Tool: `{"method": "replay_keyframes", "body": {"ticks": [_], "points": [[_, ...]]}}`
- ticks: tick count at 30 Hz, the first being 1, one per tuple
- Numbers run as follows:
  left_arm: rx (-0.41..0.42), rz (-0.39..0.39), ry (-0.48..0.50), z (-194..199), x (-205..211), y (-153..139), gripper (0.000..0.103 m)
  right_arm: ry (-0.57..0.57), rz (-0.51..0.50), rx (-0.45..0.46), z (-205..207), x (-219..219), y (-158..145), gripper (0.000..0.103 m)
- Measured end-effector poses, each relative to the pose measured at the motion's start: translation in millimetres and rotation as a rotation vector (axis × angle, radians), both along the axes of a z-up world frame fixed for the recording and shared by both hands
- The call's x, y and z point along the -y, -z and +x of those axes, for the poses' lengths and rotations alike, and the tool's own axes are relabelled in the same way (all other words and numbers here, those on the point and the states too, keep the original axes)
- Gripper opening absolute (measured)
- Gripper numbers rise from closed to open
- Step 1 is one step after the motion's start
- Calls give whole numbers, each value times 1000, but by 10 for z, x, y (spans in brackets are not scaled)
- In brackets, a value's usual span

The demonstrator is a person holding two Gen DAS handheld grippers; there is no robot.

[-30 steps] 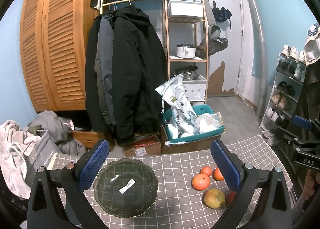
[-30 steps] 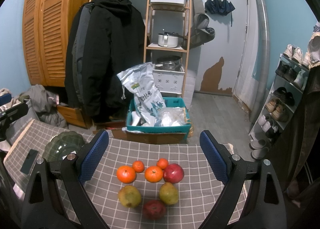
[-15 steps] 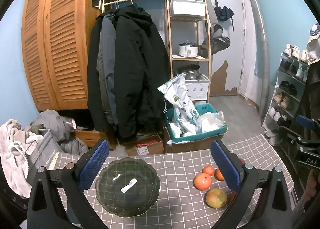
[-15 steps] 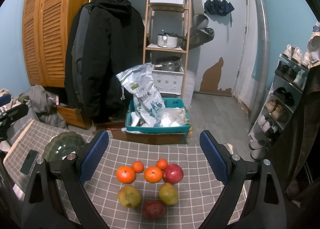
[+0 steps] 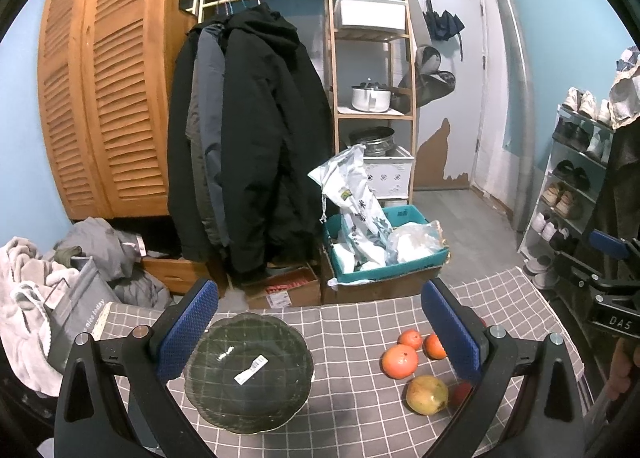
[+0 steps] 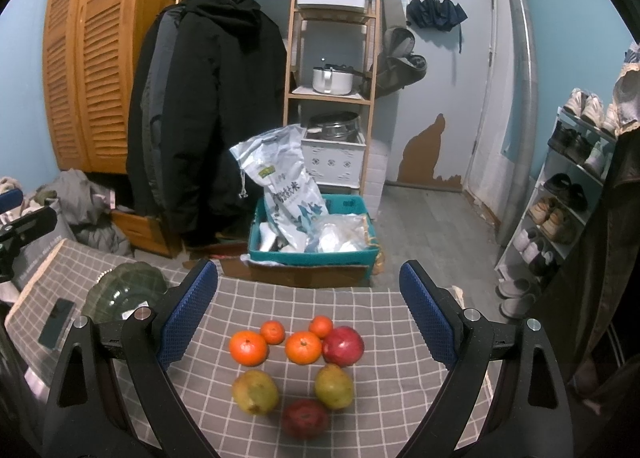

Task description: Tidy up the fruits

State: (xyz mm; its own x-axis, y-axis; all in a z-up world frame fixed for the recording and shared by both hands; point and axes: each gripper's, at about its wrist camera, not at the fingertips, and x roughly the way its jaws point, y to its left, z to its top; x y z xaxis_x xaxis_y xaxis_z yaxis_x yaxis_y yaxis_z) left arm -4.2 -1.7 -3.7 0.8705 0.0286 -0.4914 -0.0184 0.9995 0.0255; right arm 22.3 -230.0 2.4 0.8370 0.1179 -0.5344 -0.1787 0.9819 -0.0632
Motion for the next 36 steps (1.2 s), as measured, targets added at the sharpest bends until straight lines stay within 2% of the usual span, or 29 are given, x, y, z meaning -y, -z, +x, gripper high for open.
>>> {"method": "replay_keyframes", "body": {"ticks": [7,18,26,36], "points": [[-43,-6,26,106,86,116,102,18,-9,-20,93,74,62,91],[-191,-16,90,332,281,476,102,43,-19,-115,193,263,303,90],[-306,9,105,506,446,836,102,54,-43,-207,286,334,613,90],[-466,41,123,767,617,1362,102,80,-20,-378,475,514,1149,90]]}}
